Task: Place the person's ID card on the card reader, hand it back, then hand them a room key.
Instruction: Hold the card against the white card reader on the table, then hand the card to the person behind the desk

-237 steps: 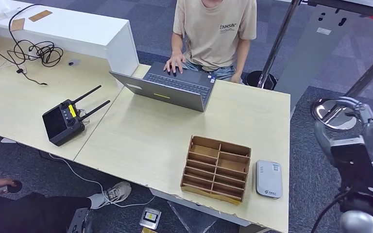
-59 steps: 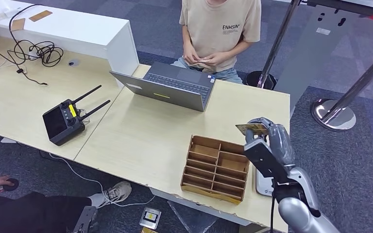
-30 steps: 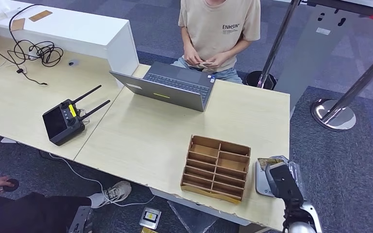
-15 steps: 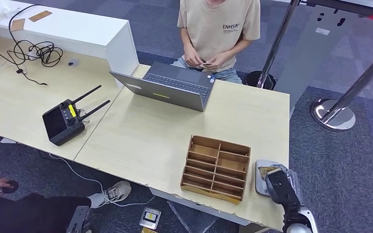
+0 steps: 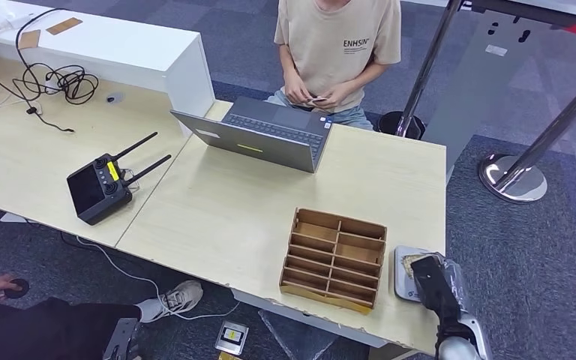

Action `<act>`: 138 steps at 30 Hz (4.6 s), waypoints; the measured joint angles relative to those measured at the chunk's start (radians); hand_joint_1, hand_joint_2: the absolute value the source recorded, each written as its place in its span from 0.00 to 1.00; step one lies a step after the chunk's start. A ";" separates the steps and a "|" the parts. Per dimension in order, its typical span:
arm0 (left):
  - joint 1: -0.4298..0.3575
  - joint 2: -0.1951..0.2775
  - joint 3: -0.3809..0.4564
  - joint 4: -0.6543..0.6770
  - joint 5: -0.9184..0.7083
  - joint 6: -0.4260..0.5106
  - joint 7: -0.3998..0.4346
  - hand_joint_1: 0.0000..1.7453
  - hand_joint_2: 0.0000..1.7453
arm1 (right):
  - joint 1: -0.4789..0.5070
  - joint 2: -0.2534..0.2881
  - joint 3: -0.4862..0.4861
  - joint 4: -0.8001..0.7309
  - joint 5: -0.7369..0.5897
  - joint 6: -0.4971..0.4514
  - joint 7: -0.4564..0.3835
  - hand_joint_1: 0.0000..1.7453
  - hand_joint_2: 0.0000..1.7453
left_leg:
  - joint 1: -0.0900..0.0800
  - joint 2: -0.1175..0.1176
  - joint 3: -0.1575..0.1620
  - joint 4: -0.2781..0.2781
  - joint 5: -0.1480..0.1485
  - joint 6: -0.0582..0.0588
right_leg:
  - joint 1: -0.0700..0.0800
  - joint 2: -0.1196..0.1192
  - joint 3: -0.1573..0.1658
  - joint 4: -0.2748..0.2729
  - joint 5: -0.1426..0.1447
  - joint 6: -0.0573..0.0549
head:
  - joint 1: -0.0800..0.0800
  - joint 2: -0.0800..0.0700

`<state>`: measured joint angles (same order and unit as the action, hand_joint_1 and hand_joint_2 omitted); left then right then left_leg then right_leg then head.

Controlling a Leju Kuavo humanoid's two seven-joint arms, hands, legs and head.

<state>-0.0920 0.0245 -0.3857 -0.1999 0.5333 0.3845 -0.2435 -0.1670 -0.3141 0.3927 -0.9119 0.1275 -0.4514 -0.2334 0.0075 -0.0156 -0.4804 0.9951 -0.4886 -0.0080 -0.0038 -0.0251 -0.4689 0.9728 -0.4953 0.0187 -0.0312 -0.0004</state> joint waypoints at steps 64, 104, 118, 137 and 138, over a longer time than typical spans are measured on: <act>-0.041 -0.007 -0.076 -0.002 -0.022 -0.018 0.004 0.00 1.00 | -0.294 0.060 -0.027 -0.703 0.117 0.091 0.037 1.00 1.00 | 0.000 0.001 -0.019 0.000 0.011 -0.002 | 0.001 0.001 -0.017 0.002 0.010 0.000 | 0.000 0.000; -0.105 -0.013 -0.191 -0.011 -0.078 -0.068 0.055 0.00 1.00 | -0.960 0.223 0.344 0.178 0.566 0.282 0.106 1.00 1.00 | 0.001 -0.002 -0.024 0.001 0.013 -0.003 | 0.001 -0.001 -0.023 0.003 0.012 0.000 | 0.000 0.000; -0.097 -0.014 -0.200 -0.010 -0.070 -0.063 0.054 0.00 1.00 | -0.944 0.220 0.265 0.259 0.143 0.417 -0.009 0.00 0.00 | 0.001 -0.002 -0.025 0.001 0.013 -0.003 | 0.001 -0.001 -0.023 0.003 0.012 0.000 | 0.000 0.000; -0.066 -0.012 -0.200 -0.010 -0.035 -0.046 0.034 0.00 1.00 | -0.828 0.099 0.223 -0.135 0.174 0.339 0.131 0.00 0.75 | 0.001 -0.002 -0.024 0.002 0.013 -0.003 | 0.001 0.000 -0.024 0.003 0.012 0.000 | 0.000 0.000; -0.065 -0.011 -0.200 -0.010 -0.032 -0.045 0.034 0.00 1.00 | -0.820 0.091 0.225 -0.157 0.212 0.323 0.144 0.00 1.00 | 0.001 -0.002 -0.024 0.002 0.013 -0.003 | 0.001 0.000 -0.024 0.003 0.012 0.000 | 0.000 0.000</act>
<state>-0.1567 0.0132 -0.5854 -0.2101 0.5012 0.3397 -0.2094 -0.9866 -0.2231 0.6174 -1.0694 0.3396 -0.1286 -0.0897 0.0084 -0.0175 -0.5048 0.9967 -0.4754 -0.0110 -0.0029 -0.0256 -0.4926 0.9761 -0.4830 0.0186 -0.0312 -0.0004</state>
